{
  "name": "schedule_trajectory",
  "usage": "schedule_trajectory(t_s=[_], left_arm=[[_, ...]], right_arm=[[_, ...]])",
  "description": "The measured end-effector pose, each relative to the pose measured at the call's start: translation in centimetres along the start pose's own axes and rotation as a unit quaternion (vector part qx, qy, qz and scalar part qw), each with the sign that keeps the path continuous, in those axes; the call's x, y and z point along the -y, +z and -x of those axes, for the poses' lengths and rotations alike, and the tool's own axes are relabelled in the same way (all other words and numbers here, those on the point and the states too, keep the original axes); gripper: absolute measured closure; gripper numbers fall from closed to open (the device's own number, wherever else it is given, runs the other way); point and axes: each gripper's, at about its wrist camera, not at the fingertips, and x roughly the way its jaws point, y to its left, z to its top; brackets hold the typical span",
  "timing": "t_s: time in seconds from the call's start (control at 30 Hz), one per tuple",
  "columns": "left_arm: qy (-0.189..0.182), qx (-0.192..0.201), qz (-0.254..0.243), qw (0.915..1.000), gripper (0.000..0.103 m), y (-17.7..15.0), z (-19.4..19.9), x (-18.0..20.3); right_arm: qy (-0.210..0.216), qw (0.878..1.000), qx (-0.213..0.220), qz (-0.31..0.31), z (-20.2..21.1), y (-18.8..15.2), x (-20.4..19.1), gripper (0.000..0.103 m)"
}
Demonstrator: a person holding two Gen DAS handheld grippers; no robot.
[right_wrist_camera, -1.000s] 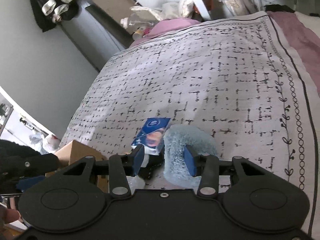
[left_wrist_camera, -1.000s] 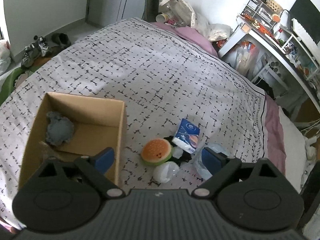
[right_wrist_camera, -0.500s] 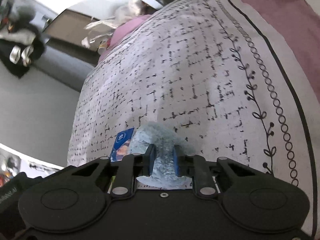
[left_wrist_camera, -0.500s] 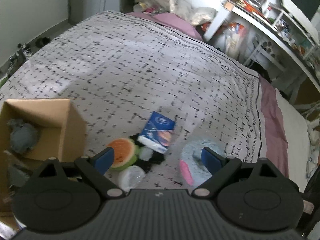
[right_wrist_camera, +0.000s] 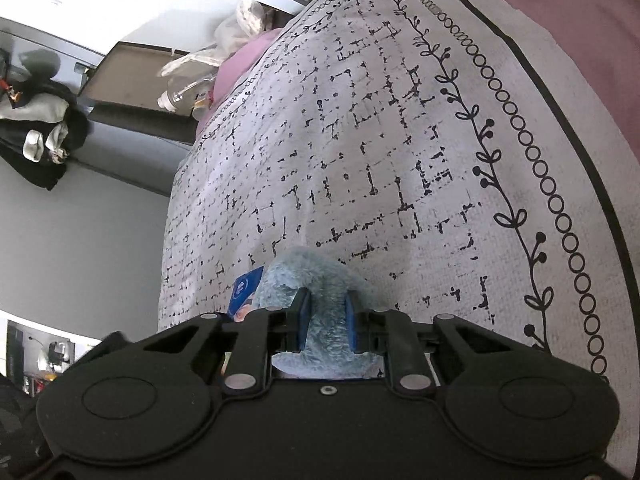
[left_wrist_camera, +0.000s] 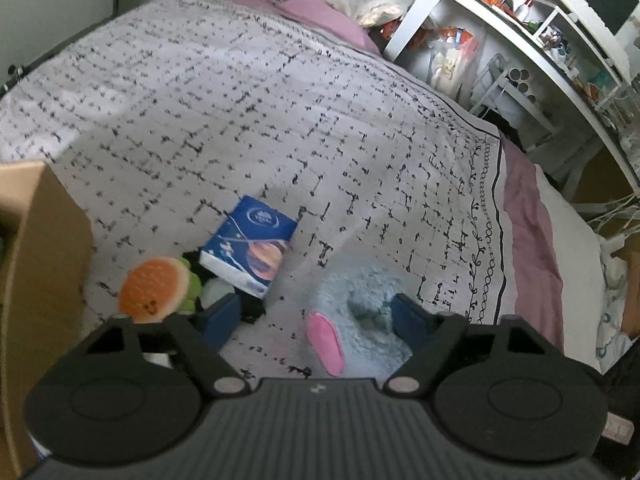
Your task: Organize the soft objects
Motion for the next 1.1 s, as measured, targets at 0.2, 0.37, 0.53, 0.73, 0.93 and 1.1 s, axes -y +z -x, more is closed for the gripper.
schedule_trajectory(t_s=[0.2, 0.37, 0.53, 0.73, 0.93, 1.1], left_arm=[[-0.015, -0.014, 0.016, 0.9997, 0.039, -0.2, -1.5, 0.0], [-0.026, -0.034, 0.037, 0.9984, 0.073, -0.4, -2.9, -0.3], [-0.029, -0.021, 0.025, 0.9991, 0.081, -0.8, -2.2, 0.3], [-0.034, 0.003, 0.017, 0.9993, 0.083, -0.8, 0.3, 0.3], [-0.04, 0.015, 0.019, 0.9989, 0.085, -1.5, 2.3, 0.0], [-0.055, 0.028, 0.016, 0.998, 0.086, -1.9, 4.2, -0.3]], right_arm=[[0.0, 1.0, 0.0, 0.005, -0.2, 0.2, 0.2, 0.082], [-0.008, 1.0, 0.001, 0.016, -0.5, 0.2, 0.1, 0.082], [-0.006, 0.999, 0.009, 0.049, 0.0, -0.2, -1.1, 0.087], [0.003, 0.999, 0.003, 0.045, 0.9, -0.8, -1.3, 0.089], [0.003, 0.998, 0.014, 0.06, 2.4, -2.0, -2.5, 0.091], [0.011, 0.997, 0.025, 0.066, 4.0, -2.7, -3.3, 0.092]])
